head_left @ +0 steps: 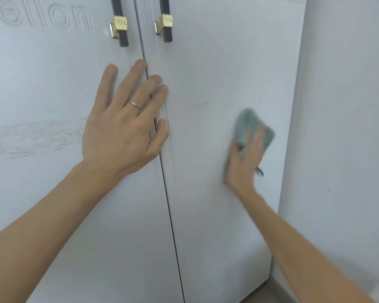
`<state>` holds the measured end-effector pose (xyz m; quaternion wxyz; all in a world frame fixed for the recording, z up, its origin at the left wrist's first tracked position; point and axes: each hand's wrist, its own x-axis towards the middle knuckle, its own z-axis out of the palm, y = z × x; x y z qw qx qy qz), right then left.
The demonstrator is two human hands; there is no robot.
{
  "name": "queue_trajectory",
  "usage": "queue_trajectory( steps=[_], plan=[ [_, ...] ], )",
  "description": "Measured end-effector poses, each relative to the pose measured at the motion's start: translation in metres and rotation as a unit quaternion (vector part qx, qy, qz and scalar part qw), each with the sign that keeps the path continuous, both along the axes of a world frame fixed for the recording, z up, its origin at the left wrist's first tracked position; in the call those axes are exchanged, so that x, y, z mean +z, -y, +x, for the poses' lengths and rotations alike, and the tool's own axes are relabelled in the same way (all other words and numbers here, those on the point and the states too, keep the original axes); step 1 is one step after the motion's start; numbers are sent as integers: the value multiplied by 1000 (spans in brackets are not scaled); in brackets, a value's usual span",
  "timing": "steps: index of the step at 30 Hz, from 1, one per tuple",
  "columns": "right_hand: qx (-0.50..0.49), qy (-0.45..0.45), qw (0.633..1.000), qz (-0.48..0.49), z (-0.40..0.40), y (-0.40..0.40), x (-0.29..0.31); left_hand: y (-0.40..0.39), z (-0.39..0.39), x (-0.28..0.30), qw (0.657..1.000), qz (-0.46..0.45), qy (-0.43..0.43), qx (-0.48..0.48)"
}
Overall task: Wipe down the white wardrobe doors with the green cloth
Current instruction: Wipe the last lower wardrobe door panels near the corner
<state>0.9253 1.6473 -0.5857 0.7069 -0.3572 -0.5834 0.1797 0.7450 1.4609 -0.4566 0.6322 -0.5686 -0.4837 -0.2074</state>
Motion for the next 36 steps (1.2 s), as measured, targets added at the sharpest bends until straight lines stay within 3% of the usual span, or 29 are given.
queue_trajectory(
  steps=[2,4,7,9,11,12,14,17,18,20,23,25,28,30,32,34,36],
  plan=[
    [11,202,959,199,-34,49,-23,0,-1,0,1000,2,-4,3],
    [48,341,892,293,-46,78,-44,0,-1,1,1000,-2,-8,2],
    [49,405,835,370,-32,68,-62,0,-1,0,1000,-2,-7,-2],
    [34,344,877,334,-18,36,-64,0,0,-1,1000,4,-7,1],
    [14,179,968,174,-3,-3,-63,-1,0,0,1000,-1,-1,6],
    [17,61,996,63,8,-23,-61,-1,1,0,1000,-5,3,10],
    [46,-138,981,-128,31,-49,-54,-1,3,1,1000,-13,8,16],
    [70,-272,923,-264,40,-62,-43,1,3,0,1000,-20,8,19],
    [47,-269,925,-265,31,-52,-38,2,2,0,1000,-21,10,21],
    [-10,-194,963,-190,0,-14,-33,2,1,0,999,-21,11,26],
    [19,31,999,15,-52,73,-56,1,2,0,1000,-12,5,29],
    [62,204,968,132,-73,116,-93,0,2,1,1000,-13,0,27],
    [105,269,940,181,-70,112,-122,0,1,0,1000,-9,-3,28],
    [85,266,933,227,-53,86,-115,0,1,0,999,-10,1,32],
    [59,176,964,188,-33,41,-105,-1,2,0,999,-13,3,38],
    [50,-26,998,22,-6,-7,-97,-1,3,1,999,-18,7,38],
    [42,-184,969,-161,21,-41,-92,0,3,1,999,-23,10,39]
  ],
)
